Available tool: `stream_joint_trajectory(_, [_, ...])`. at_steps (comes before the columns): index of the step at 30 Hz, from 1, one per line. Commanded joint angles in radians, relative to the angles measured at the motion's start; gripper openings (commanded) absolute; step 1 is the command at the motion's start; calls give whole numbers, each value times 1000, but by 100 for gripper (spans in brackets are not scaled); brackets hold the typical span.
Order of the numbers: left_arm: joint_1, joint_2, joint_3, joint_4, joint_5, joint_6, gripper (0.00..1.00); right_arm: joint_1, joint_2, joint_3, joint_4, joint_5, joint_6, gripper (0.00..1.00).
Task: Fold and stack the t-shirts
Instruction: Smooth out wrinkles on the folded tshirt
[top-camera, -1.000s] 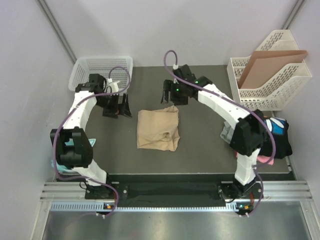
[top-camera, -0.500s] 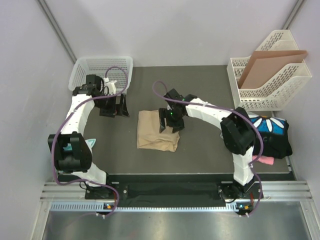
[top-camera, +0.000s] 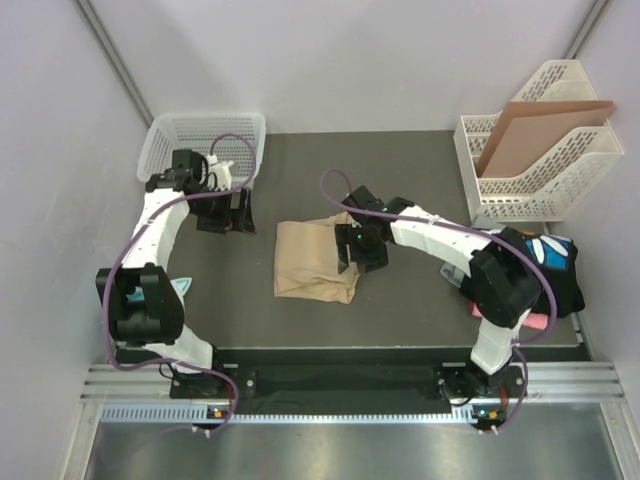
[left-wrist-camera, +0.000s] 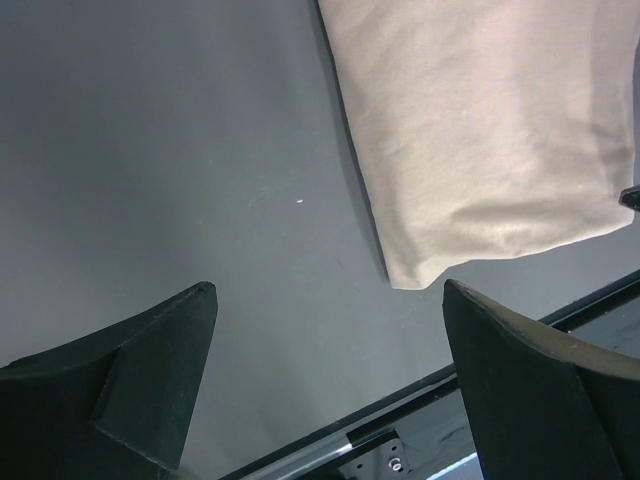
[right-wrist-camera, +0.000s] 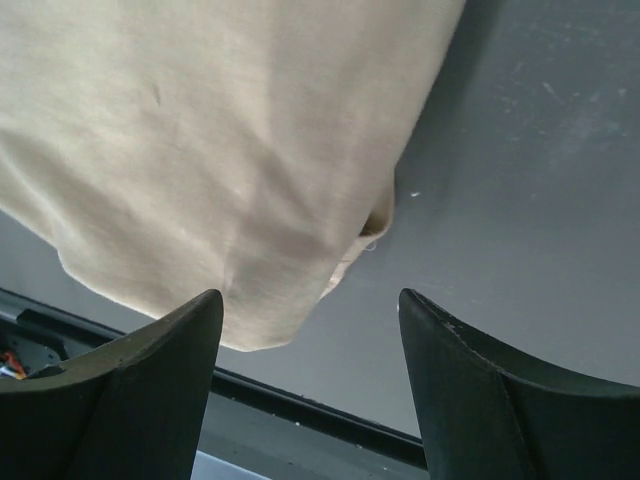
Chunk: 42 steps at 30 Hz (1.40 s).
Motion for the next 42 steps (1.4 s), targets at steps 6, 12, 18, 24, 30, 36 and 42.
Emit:
stream_joint_trajectory(6, [1,-69,19,20,-28,28,99,45,107,428,-59,-65,15,71])
stream_joint_trajectory(12, [1,-81,7,8,-50,46,99,51,201,344,151,-398,104,72])
stream_joint_trajectory(18, [6,-107,-13,14,-79,68,99,29,193,5,427,-548,213,72])
stream_joint_trajectory(24, [3,-104,-22,13,-79,68,99,-14,288,-57,463,-530,170,72])
stream_joint_trajectory(30, [1,-116,-31,11,-102,82,99,-17,229,60,331,-484,106,72])
stream_joint_trajectory(36, [3,-116,-27,10,-97,77,99,14,184,184,308,-526,109,73])
stream_joint_trajectory(42, [1,-130,-16,-9,-65,88,99,31,330,191,382,-576,115,73])
